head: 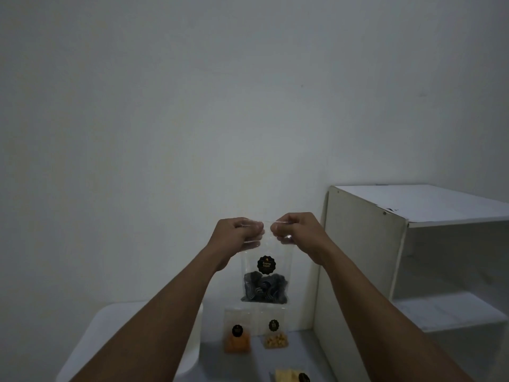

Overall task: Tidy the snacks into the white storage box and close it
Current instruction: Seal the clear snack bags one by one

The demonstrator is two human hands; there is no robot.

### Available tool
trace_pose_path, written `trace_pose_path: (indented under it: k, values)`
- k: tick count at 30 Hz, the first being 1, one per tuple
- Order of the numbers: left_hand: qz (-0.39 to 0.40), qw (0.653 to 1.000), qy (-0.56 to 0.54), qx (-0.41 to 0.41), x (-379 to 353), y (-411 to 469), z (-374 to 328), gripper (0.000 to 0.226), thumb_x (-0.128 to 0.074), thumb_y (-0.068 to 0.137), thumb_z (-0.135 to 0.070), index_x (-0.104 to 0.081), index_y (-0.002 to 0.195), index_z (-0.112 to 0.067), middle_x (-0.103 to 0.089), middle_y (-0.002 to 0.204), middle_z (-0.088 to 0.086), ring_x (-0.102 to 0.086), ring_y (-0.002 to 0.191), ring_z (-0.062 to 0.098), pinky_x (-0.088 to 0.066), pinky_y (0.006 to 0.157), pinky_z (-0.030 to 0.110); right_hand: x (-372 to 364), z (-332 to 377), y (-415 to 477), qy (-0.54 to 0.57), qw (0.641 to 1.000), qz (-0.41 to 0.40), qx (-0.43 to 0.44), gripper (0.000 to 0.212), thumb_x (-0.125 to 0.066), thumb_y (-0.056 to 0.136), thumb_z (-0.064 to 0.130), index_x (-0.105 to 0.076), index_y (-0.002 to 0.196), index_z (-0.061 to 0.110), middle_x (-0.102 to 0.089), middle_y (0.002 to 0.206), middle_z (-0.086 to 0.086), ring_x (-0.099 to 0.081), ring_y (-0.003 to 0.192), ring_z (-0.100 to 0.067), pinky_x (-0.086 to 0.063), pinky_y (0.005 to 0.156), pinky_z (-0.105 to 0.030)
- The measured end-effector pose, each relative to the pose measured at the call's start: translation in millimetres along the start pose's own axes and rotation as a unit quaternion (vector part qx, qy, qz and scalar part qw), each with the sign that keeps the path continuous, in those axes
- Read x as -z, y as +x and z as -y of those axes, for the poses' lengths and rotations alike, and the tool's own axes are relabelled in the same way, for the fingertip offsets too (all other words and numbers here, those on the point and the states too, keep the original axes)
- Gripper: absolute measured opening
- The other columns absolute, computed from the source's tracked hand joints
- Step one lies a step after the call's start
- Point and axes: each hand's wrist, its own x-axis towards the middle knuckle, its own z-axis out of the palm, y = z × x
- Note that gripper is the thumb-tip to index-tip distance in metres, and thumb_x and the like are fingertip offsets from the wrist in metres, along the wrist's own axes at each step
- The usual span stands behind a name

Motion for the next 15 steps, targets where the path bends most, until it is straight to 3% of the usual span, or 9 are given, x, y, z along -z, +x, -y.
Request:
trace_pose_path:
  k: [2,6,15]
  values:
    - [-0.007,1.000,-0.029,-0.001,1.2,-0.3,-0.6,0.018,-0.068,0.089,-0.009,-0.071,0.102,0.004,-0.075,0.093,0.017,-0.073,0.087,0.024,-0.061,0.080,0.035,-0.1,-0.8,-0.4,0.010,1.000,0.001,-0.001,0.013,-0.072,0.085,0.006,-0.071,0.091,-0.006,-0.069,0.074,-0.009,-0.063,0.068,-0.018,-0.057,0.072,-0.030]
    - [-0.065,0.996,0.018,-0.052,-2.0,3.7,-5.9,0.014,-0.068,0.088,-0.004,-0.071,0.096,0.007,-0.072,0.088,0.023,-0.072,0.076,0.024,-0.061,0.080,0.038,-0.8,1.4,0.3,0.033,0.999,0.019,-0.011,0.015,-0.074,0.085,0.012,-0.074,0.093,-0.001,-0.072,0.082,-0.009,-0.068,0.075,-0.016,-0.058,0.070,-0.029]
    - [-0.010,1.000,0.001,-0.015,-10.1,-1.4,-7.6,0.018,-0.068,0.090,-0.015,-0.071,0.102,-0.001,-0.075,0.096,0.013,-0.074,0.090,0.021,-0.060,0.081,0.035,2.1,4.4,3.2,-0.019,0.999,-0.013,0.038,0.009,-0.077,0.083,0.010,-0.076,0.085,0.002,-0.073,0.077,-0.015,-0.066,0.064,-0.016,-0.058,0.066,-0.028]
